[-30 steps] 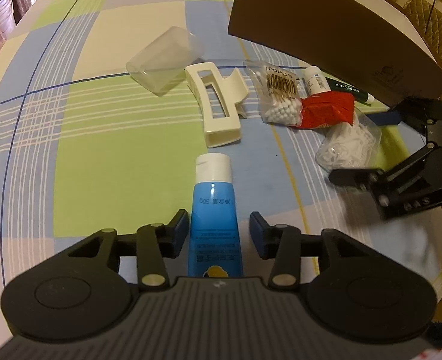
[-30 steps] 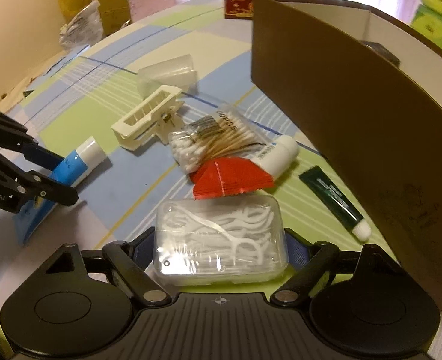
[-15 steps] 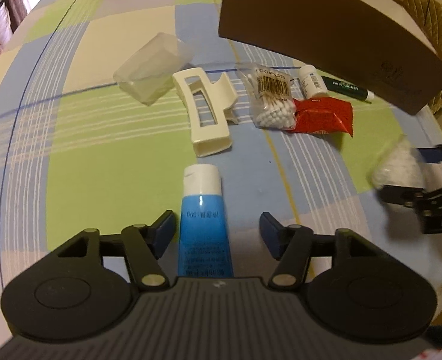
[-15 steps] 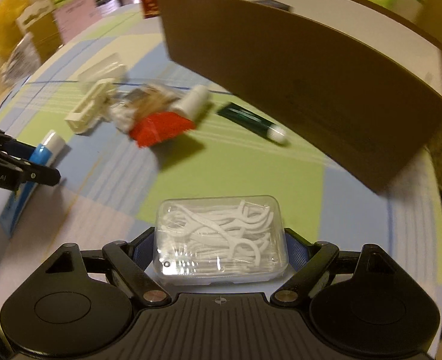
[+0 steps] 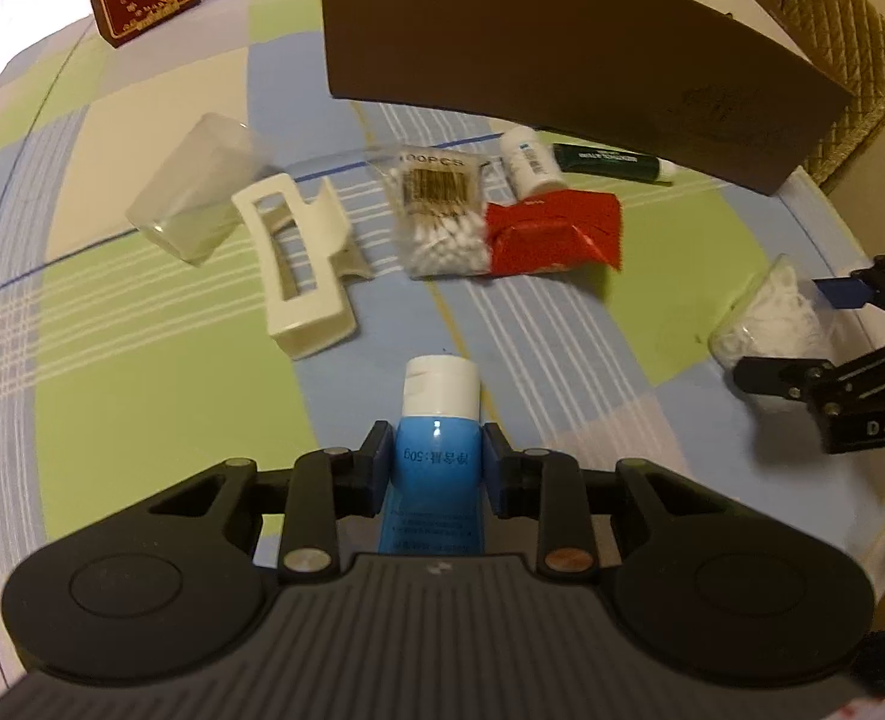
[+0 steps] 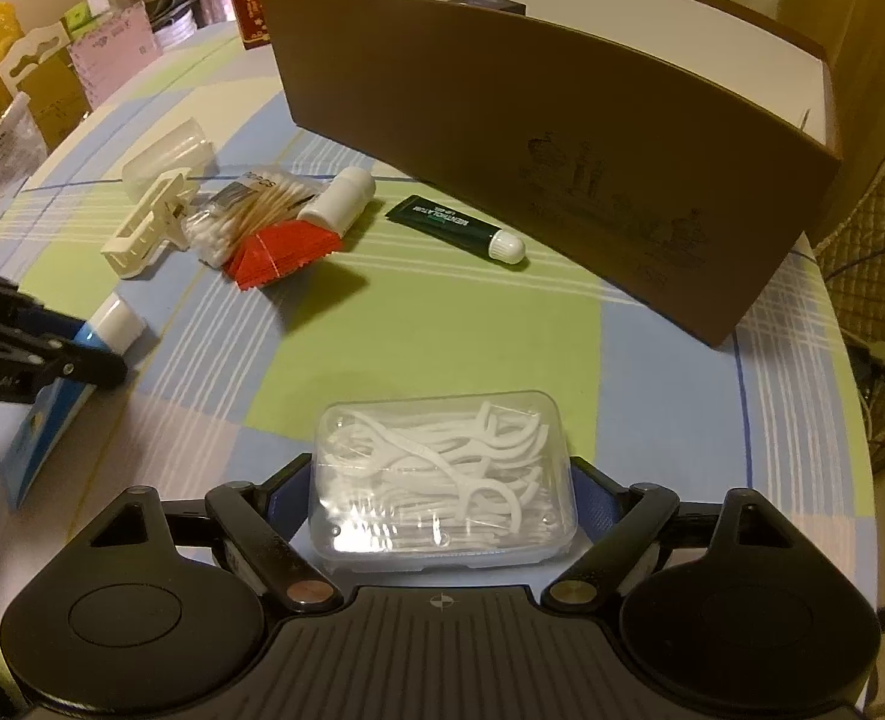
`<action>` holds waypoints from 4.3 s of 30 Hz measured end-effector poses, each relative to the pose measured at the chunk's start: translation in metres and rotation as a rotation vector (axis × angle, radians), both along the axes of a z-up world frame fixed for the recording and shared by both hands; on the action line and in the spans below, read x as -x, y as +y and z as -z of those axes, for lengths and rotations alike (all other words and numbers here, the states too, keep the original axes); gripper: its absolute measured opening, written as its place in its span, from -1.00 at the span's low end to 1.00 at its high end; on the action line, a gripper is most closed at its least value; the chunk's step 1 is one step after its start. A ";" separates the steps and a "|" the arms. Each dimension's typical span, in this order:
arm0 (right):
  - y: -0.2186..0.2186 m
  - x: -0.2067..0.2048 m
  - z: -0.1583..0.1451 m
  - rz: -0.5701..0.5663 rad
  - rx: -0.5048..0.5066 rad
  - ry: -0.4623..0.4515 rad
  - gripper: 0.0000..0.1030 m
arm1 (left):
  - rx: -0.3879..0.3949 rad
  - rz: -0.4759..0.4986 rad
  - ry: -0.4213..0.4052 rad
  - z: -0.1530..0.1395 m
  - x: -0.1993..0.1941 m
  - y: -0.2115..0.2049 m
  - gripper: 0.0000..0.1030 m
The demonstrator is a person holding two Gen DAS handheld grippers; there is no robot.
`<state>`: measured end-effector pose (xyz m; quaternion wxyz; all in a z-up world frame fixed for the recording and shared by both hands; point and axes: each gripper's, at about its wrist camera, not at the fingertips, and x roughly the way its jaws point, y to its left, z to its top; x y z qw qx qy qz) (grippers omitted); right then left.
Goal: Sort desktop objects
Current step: 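Lift the blue tube and floss case and carry both over the brown box, then lower the blue tube and floss case into the box and open both grippers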
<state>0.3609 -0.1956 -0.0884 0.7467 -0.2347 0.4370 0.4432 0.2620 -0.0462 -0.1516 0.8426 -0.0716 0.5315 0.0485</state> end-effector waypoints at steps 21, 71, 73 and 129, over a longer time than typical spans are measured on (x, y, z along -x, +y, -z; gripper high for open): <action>-0.010 -0.005 -0.059 0.014 -0.145 -0.028 0.62 | 0.038 0.024 -0.209 -0.075 0.005 -0.012 -0.51; 0.043 -0.177 -0.129 -0.028 -0.243 -0.191 0.62 | 0.000 0.191 -0.389 -0.171 -0.219 -0.053 -0.51; 0.047 -0.185 -0.124 -0.038 -0.243 -0.175 0.62 | -0.012 0.192 -0.358 -0.160 -0.234 -0.055 -0.51; 0.083 -0.245 -0.083 -0.038 -0.135 -0.251 0.96 | -0.126 0.187 -0.140 -0.074 -0.347 -0.042 -0.31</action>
